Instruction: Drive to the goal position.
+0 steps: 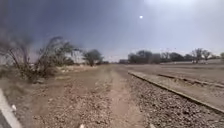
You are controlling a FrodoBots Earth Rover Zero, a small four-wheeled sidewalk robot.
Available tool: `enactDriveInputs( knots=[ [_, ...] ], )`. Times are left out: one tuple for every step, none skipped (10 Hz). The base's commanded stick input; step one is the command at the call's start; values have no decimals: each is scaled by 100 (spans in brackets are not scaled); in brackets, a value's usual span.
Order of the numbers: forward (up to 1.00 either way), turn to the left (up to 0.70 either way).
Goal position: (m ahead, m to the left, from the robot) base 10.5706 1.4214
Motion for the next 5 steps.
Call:
enactDriveInputs(
  knots=[
    [70, 0],
    [70, 0],
    [70, 0],
    [70, 0],
    [70, 0]
  ],
)
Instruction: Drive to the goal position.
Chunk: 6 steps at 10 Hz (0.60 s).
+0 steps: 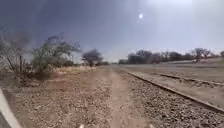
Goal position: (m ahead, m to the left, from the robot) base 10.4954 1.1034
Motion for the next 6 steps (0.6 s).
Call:
enactDriveInputs(
  knots=[
    [70, 0],
    [70, 0],
    [70, 0],
    [70, 0],
    [70, 0],
    [70, 0]
  ],
)
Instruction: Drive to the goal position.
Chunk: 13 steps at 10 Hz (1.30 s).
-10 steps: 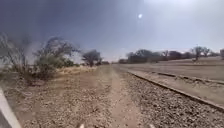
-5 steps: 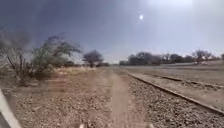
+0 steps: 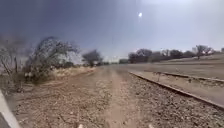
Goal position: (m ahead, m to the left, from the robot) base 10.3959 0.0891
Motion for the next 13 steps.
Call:
enactDriveInputs(
  knots=[
    [70, 0],
    [70, 0],
    [70, 0],
    [70, 0],
    [70, 0],
    [70, 0],
    [70, 0],
    [70, 0],
    [70, 0],
    [70, 0],
    [70, 0],
    [70, 0],
    [70, 0]
  ],
)
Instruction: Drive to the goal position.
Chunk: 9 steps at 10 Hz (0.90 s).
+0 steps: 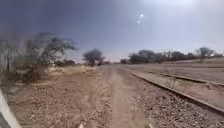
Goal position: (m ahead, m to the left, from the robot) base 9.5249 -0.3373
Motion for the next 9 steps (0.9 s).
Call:
enactDriveInputs(
  knots=[
    [70, 0],
    [70, 0],
    [70, 0],
    [70, 0],
    [70, 0],
    [70, 0],
    [70, 0],
    [70, 0],
    [70, 0]
  ],
)
